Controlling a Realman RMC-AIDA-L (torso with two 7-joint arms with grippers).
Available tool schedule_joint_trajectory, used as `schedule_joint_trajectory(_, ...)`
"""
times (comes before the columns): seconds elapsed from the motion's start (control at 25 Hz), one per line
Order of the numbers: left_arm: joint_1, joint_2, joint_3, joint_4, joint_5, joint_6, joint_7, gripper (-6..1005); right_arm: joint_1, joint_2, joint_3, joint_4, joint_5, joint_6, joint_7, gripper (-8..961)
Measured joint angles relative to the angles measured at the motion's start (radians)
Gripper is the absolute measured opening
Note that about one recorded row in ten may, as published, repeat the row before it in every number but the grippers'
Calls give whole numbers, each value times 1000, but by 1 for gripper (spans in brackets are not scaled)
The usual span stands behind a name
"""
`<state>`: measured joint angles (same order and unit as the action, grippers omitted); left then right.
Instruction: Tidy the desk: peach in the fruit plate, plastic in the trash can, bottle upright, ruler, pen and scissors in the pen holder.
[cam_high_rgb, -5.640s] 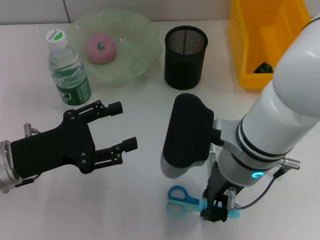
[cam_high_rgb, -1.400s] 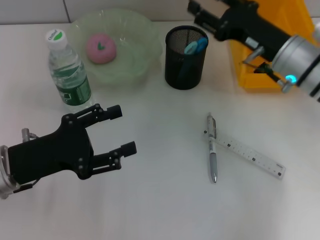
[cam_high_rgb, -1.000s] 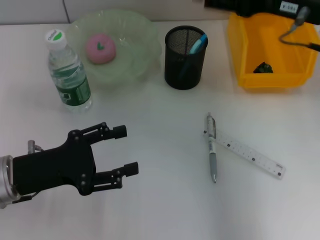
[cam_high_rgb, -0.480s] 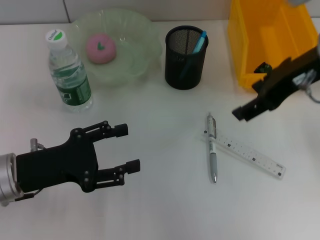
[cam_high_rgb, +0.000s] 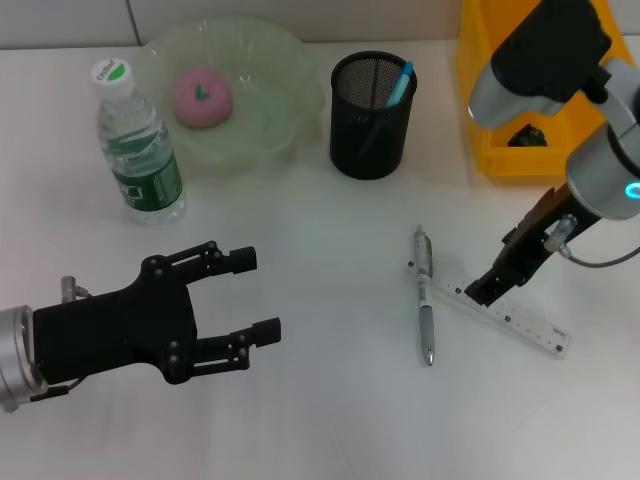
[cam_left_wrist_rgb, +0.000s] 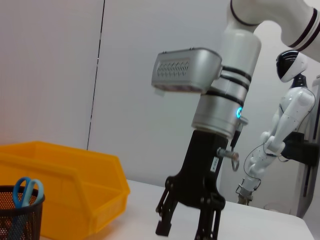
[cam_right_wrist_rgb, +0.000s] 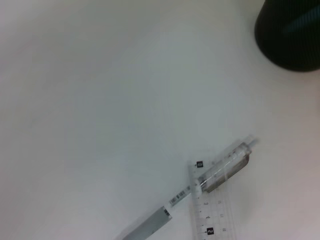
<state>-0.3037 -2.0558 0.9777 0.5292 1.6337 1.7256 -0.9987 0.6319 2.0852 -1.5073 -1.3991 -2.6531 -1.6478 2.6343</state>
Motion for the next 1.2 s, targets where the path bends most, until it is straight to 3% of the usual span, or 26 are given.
schedule_joint_trajectory(0.52,0,0,-2,0,0,-2,0,802,-17,2,-125,76,-5,134,1,827)
schedule_joint_trajectory(1.2,0,-1,-2,0,-3,-8,0,802,-37,4,-128,100,4,193,6,776)
